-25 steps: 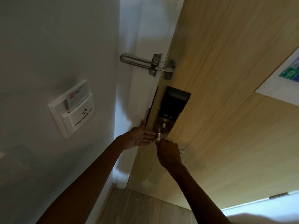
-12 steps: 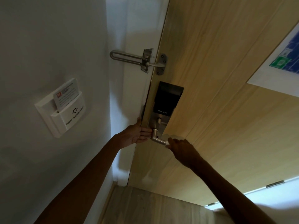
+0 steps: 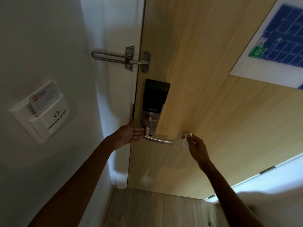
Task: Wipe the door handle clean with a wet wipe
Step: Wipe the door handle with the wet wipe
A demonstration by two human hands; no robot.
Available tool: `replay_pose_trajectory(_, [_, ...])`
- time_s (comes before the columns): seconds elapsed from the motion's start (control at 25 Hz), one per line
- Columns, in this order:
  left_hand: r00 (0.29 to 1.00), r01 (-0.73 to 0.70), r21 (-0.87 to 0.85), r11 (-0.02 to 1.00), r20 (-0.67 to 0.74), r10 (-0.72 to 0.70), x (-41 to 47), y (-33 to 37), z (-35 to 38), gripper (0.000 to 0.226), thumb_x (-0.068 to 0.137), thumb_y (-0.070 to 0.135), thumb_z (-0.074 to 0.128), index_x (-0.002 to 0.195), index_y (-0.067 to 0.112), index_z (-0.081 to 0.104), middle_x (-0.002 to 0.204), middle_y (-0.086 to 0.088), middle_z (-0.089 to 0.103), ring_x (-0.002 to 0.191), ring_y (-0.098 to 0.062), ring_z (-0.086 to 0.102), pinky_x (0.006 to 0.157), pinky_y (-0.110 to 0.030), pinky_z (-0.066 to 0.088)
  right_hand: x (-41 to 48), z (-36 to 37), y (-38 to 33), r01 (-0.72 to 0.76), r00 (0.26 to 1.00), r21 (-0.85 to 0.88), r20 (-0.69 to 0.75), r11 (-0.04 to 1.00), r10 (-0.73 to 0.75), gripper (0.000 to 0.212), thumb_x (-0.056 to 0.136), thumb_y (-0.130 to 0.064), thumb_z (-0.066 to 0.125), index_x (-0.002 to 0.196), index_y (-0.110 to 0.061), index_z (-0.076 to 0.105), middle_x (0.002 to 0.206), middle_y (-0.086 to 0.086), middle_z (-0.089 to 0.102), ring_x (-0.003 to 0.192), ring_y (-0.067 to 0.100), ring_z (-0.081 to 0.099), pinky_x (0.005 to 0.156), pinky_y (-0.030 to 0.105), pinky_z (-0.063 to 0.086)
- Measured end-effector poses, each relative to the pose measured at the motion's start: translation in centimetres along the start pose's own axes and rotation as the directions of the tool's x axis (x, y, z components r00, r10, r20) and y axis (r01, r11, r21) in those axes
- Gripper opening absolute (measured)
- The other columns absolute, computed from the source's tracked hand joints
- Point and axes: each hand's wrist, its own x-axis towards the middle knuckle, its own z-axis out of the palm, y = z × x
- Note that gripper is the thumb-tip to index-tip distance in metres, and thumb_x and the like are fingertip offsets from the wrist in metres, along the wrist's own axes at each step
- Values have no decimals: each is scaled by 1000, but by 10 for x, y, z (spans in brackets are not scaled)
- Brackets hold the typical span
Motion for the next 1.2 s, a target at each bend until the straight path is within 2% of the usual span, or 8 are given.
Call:
replay_pose_trajectory(0.24, [1000, -1, -10, 1000, 4, 1, -2, -2, 1, 75, 93, 62, 17, 132, 8, 52, 138, -7, 55, 114, -15, 61, 90, -26, 50, -15, 34, -41, -319, 944, 458, 73, 830, 322, 31, 99, -27, 53, 87, -6, 72, 65, 7, 62, 58, 16, 56, 54, 25, 44])
replay_pose_trajectory(0.4, [1000, -4, 13, 1000, -10, 4, -3, -2, 4, 75, 94, 61, 18, 134, 7, 49, 140, -10, 53, 126, -21, 53, 90, -25, 50, -20, 36, -35, -378, 915, 523, 84, 764, 395, 30, 97, -28, 56, 109, -5, 70, 98, 15, 70, 89, 29, 65, 68, 30, 50])
replay_pose_trajectory(0.56, [1000, -8, 37, 999, 10, 7, -5, 0, 7, 71, 96, 57, 16, 136, 7, 47, 143, -10, 50, 130, -22, 50, 94, -26, 47, -39, 48, -28, -309, 926, 427, -67, 850, 371, 25, 94, -28, 60, 103, -10, 75, 90, 9, 77, 88, 20, 71, 74, 29, 53])
replay_pose_trajectory(0.72, [1000, -10, 64, 998, 4, 10, -3, 0, 7, 72, 96, 58, 15, 137, 7, 46, 144, -10, 49, 130, -21, 50, 98, -27, 45, -50, 59, -35, -215, 936, 296, -207, 931, 283, 19, 94, -27, 61, 102, -18, 75, 76, 4, 74, 67, 11, 66, 59, 24, 48])
replay_pose_trajectory(0.84, [1000, 5, 74, 997, 3, -5, -4, 1, 7, 73, 95, 58, 15, 137, 8, 47, 143, -9, 51, 128, -20, 52, 93, -25, 48, -47, 55, -42, -68, 969, 49, -237, 997, 78, 26, 96, -22, 57, 77, -13, 72, 52, -1, 60, 48, 10, 53, 54, 24, 42])
replay_pose_trajectory(0.92, [1000, 3, 76, 997, 13, -4, -4, 2, 4, 73, 94, 59, 15, 136, 9, 48, 141, -7, 53, 123, -17, 55, 93, -24, 49, -43, 48, -54, 69, 950, -44, -302, 997, -79, 25, 96, -16, 56, 75, -14, 71, 48, -15, 52, 46, 2, 54, 47, 8, 37])
replay_pose_trajectory(1.08, [1000, 7, 18, 1000, -10, -7, -6, 6, -3, 78, 92, 64, 16, 130, 7, 54, 134, -8, 59, 116, -17, 60, 95, -27, 49, -26, 68, -81, 102, 948, -118, -291, 988, -133, 19, 97, -16, 55, 99, -15, 74, 73, -3, 74, 50, -1, 59, 52, 8, 46])
replay_pose_trajectory(1.2, [991, 25, -25, 999, -128, -28, -13, 11, -12, 78, 94, 61, 19, 130, 1, 52, 136, -15, 56, 125, -26, 54, 100, -33, 45, -33, 110, -91, 104, 975, -315, -153, 944, -158, 19, 97, -20, 55, 107, -17, 71, 97, 4, 74, 81, 16, 69, 77, 32, 58])
